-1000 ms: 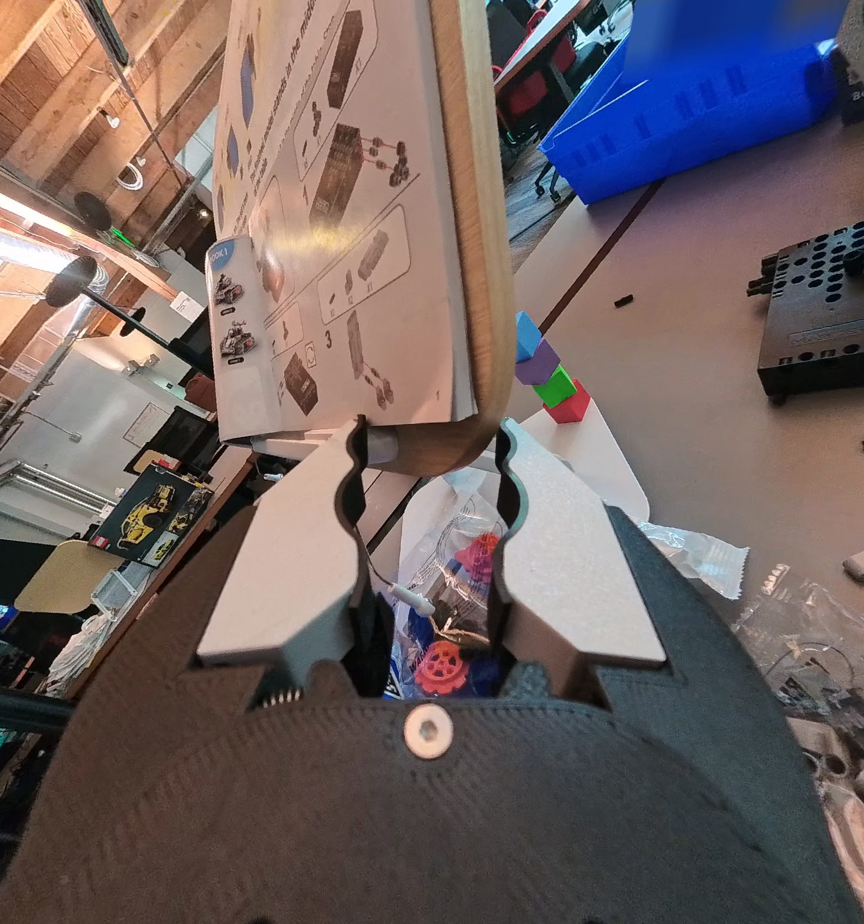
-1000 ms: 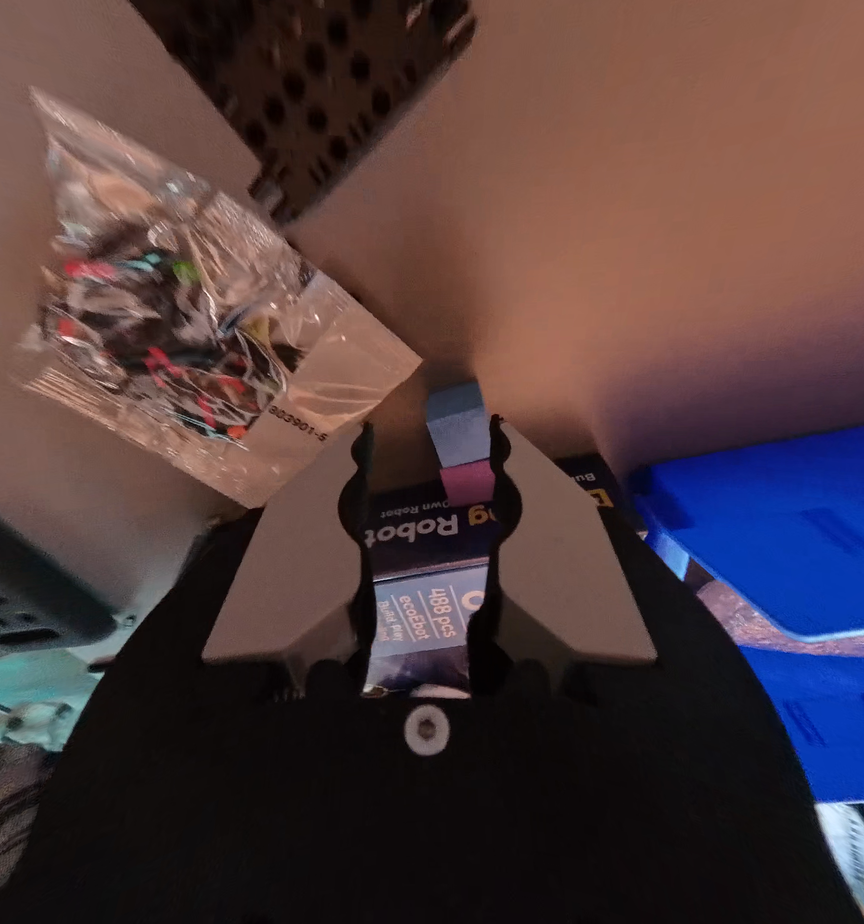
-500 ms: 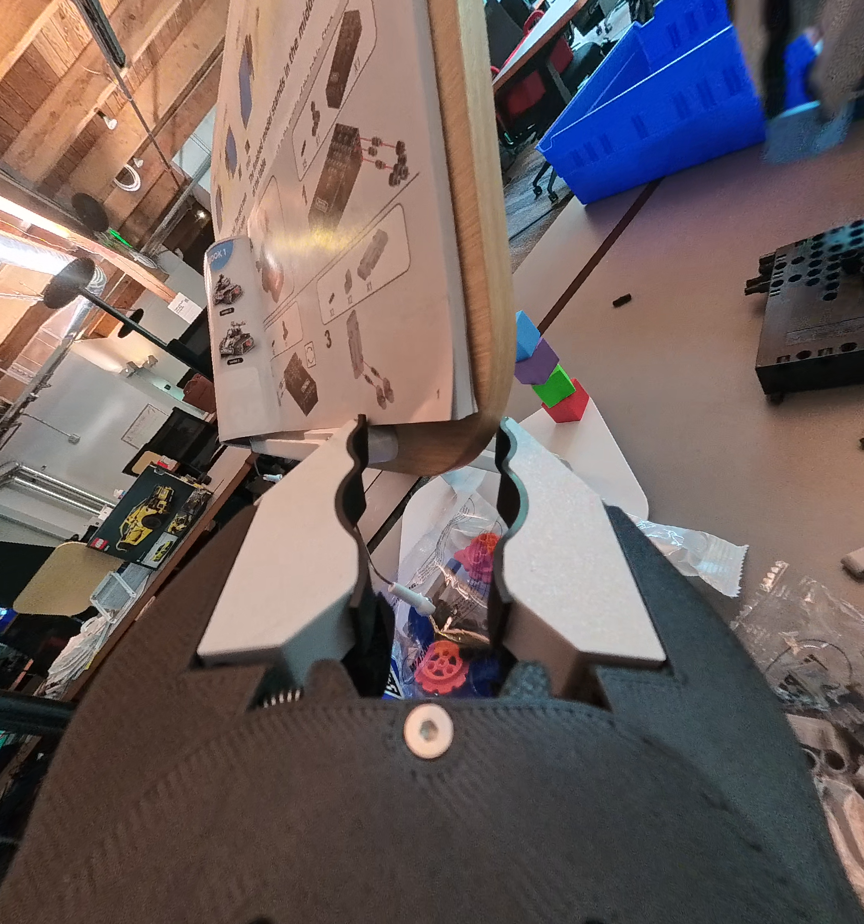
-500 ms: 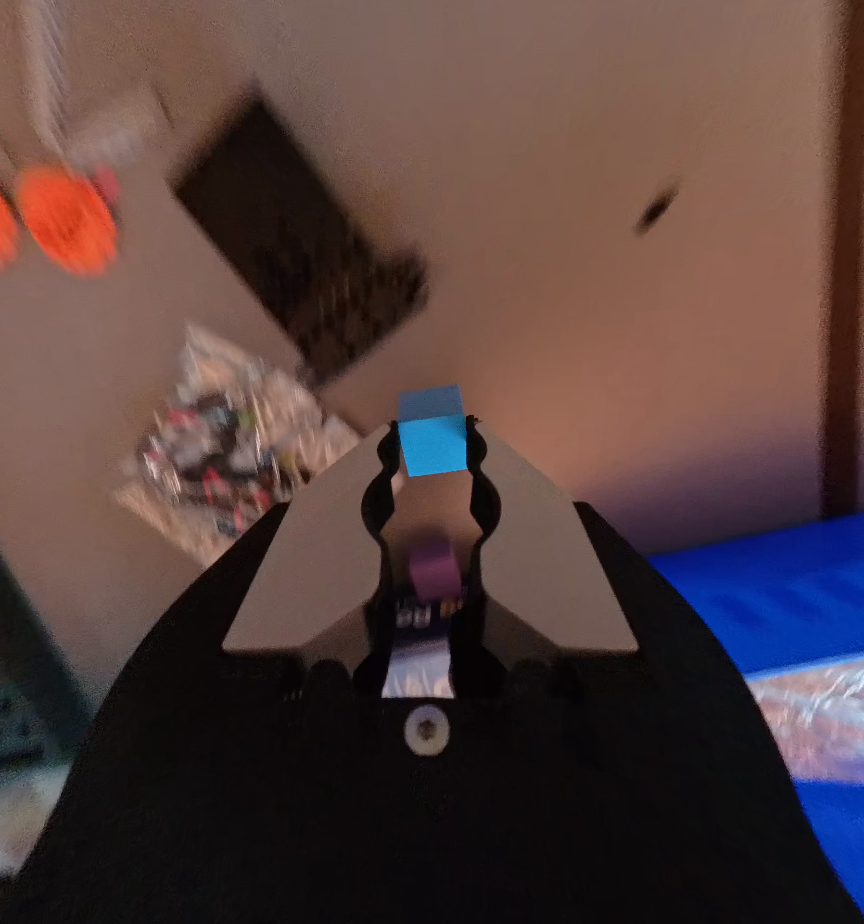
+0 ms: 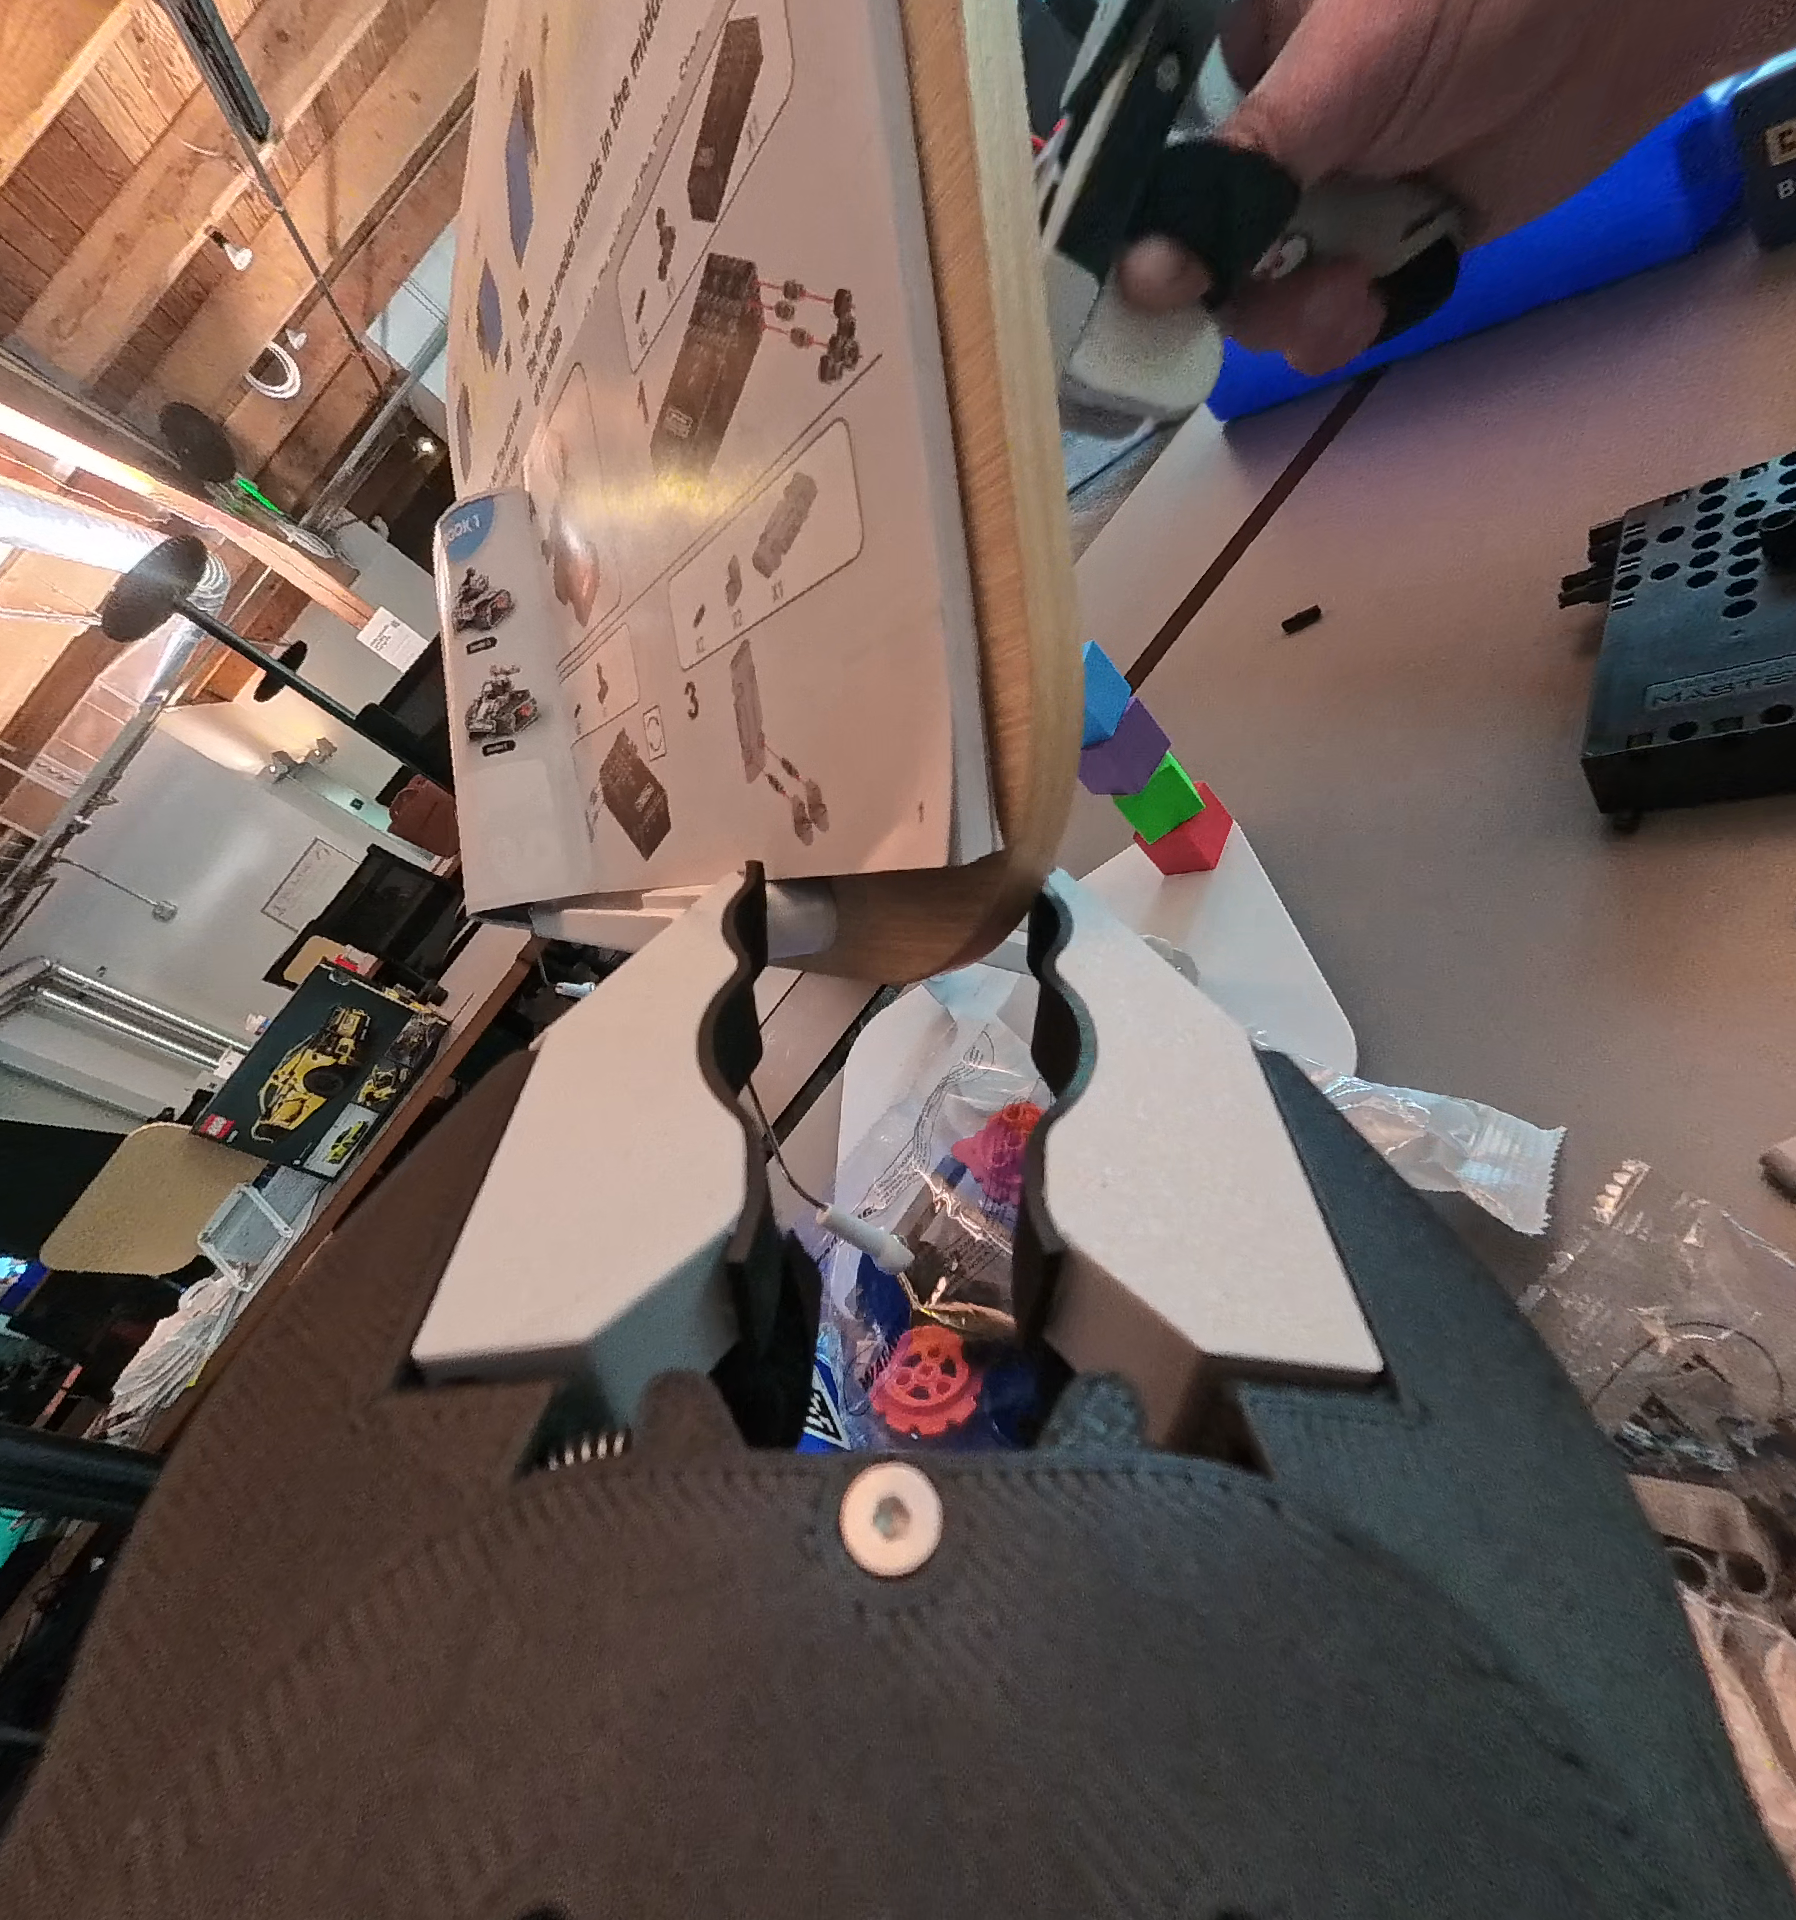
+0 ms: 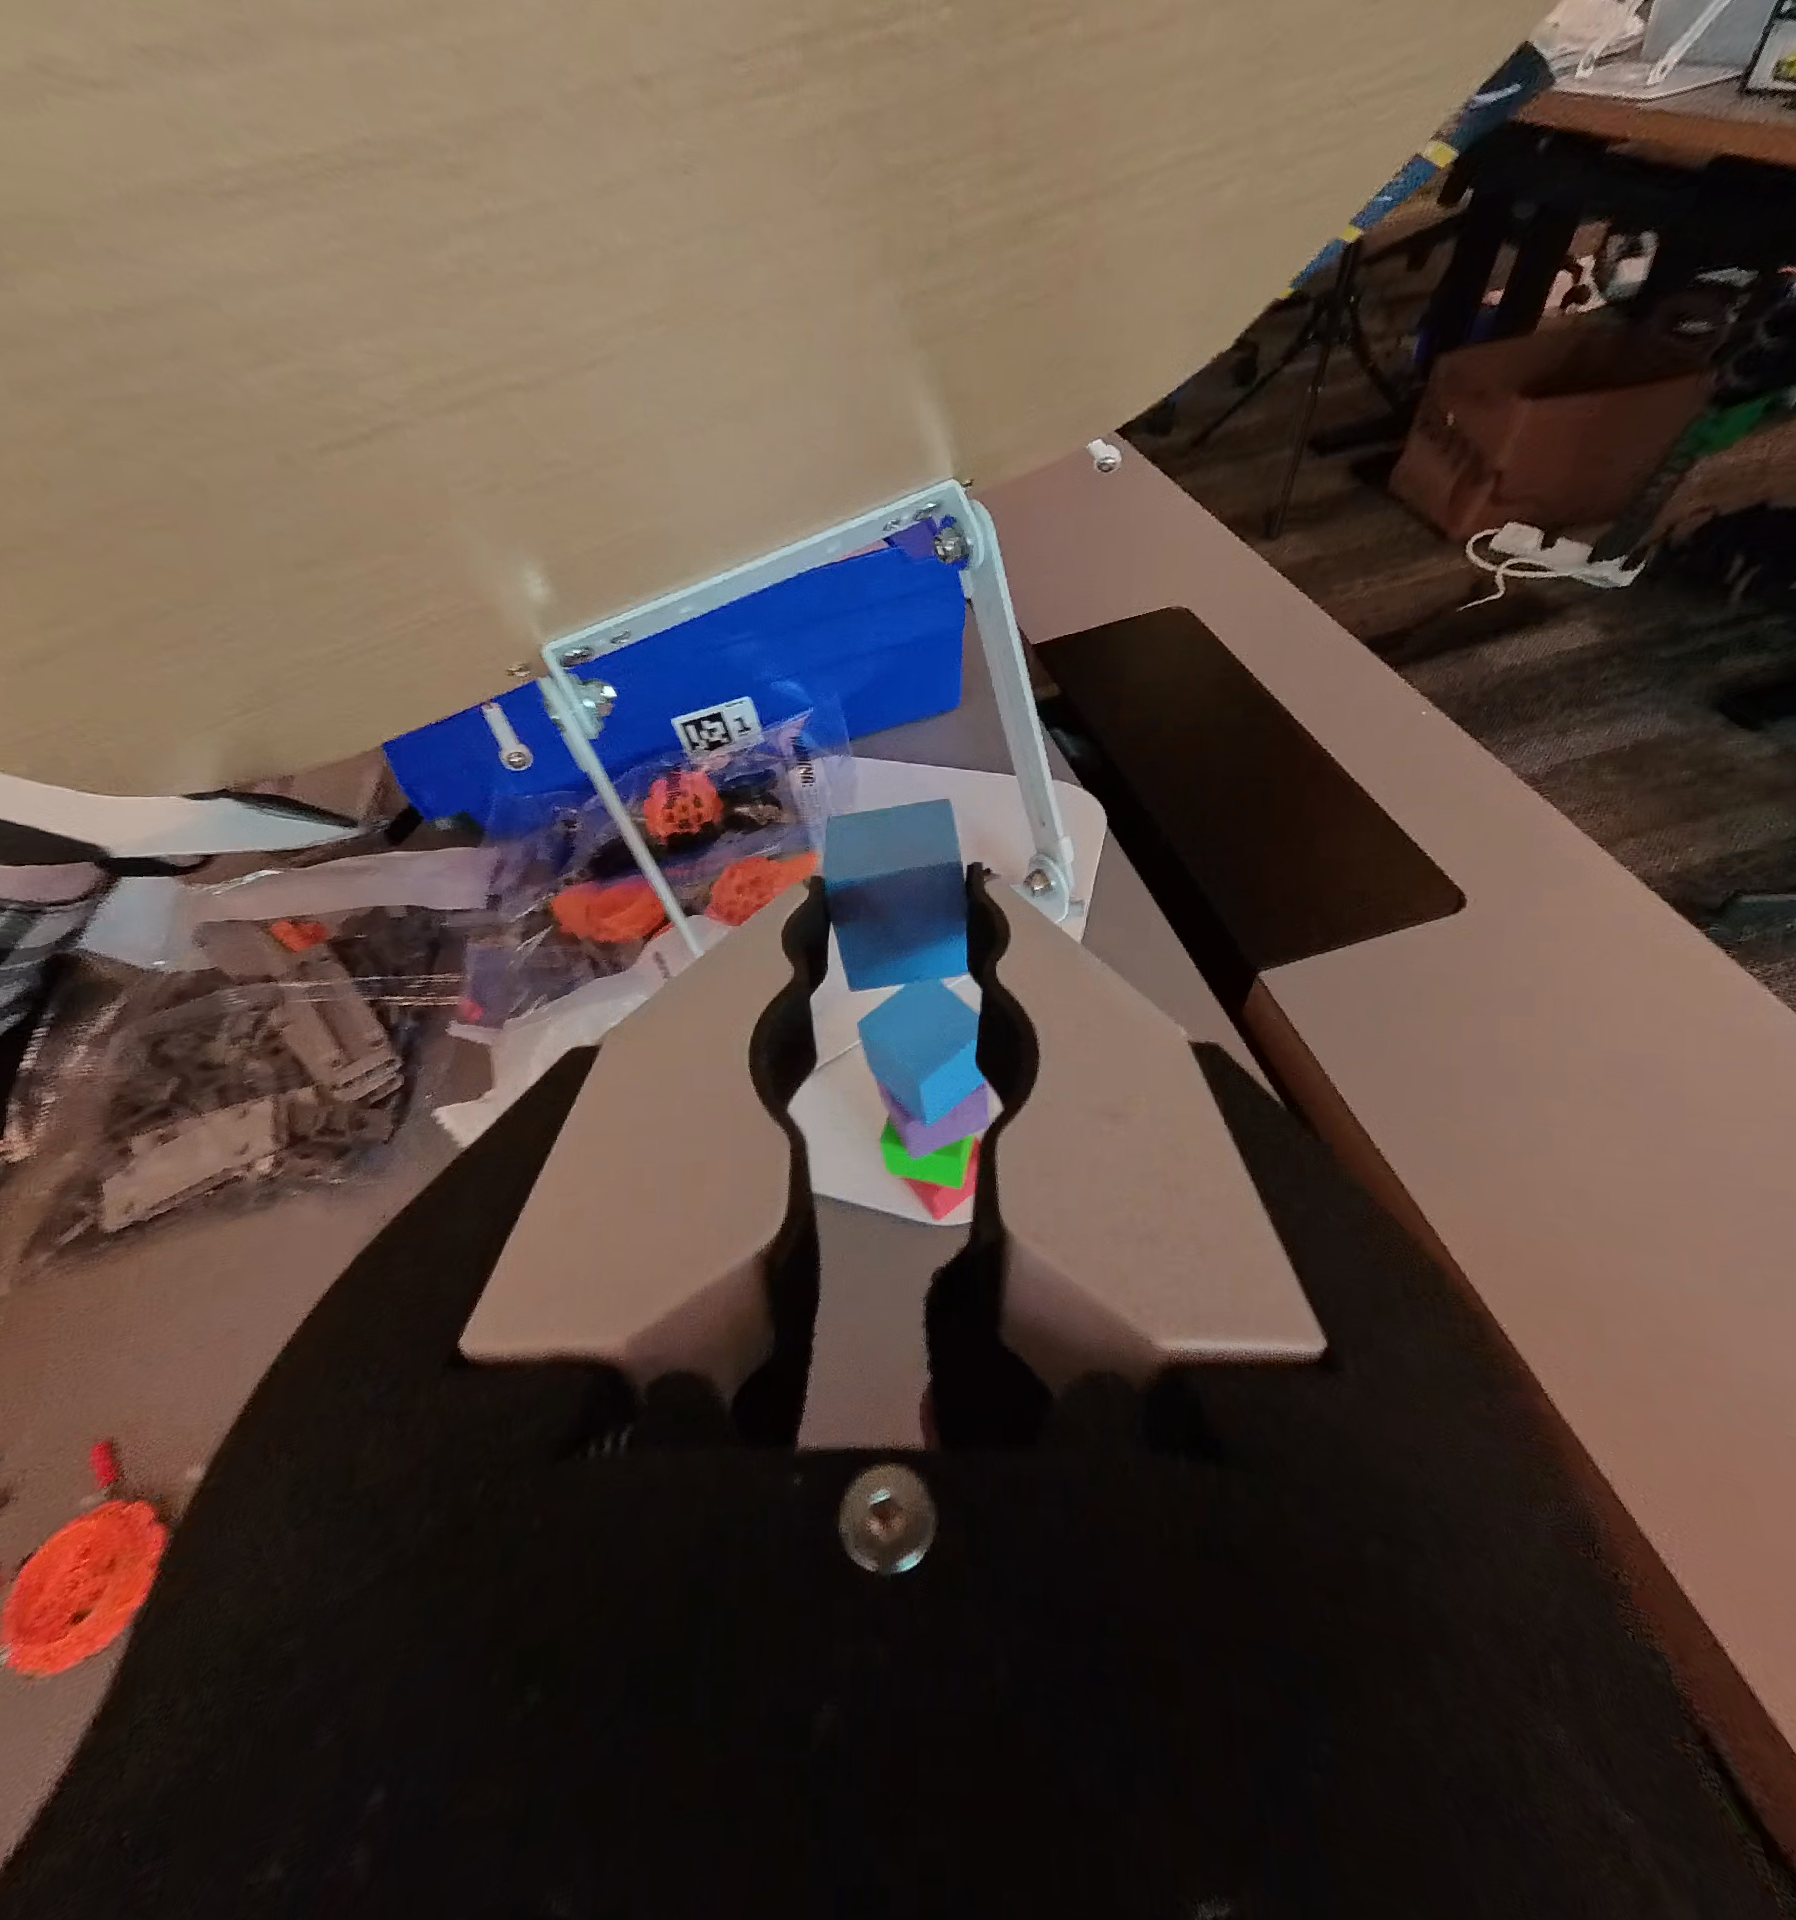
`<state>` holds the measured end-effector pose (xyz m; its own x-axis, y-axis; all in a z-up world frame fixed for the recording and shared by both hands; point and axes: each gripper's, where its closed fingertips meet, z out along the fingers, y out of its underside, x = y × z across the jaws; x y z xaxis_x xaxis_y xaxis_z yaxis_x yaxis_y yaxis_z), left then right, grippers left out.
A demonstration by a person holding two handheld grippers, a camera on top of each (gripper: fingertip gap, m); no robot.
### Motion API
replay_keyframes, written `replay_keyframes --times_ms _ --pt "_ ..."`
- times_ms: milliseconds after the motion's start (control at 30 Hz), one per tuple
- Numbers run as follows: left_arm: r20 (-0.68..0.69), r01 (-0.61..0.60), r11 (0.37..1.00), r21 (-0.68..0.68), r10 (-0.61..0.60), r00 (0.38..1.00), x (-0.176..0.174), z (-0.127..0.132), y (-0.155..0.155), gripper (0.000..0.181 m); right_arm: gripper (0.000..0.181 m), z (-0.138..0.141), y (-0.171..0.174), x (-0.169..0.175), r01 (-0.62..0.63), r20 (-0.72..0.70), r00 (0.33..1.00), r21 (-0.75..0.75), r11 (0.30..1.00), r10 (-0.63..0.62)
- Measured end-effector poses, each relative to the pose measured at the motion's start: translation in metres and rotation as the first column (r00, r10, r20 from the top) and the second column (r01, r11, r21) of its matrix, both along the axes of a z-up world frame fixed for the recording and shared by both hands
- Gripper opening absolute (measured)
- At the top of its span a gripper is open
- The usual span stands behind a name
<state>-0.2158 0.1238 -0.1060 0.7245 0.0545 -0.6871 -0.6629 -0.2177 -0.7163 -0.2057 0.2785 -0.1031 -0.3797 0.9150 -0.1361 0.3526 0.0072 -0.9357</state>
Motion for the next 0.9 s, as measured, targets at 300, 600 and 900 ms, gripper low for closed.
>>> replay_keyframes --times_ms 300,600,900 --pt "-0.004 -0.003 1.0 -0.004 0.003 1.0 -0.001 0.0 -0.001 0.049 0.025 -0.035 -0.004 -0.013 -0.015 -0.009 1.0 -0.029 0.999 0.015" --pt "-0.005 0.0 1.0 -0.006 0.0 1.0 -0.001 0.0 -0.001 0.049 0.025 -0.037 -0.003 -0.008 -0.007 -0.03 1.0 -0.025 1.0 0.006" --pt "-0.004 0.0 1.0 -0.005 0.0 1.0 -0.002 0.0 -0.001 0.049 0.044 -0.046 0.0 0.0 0.017 0.039 0.999 -0.035 0.999 -0.015"
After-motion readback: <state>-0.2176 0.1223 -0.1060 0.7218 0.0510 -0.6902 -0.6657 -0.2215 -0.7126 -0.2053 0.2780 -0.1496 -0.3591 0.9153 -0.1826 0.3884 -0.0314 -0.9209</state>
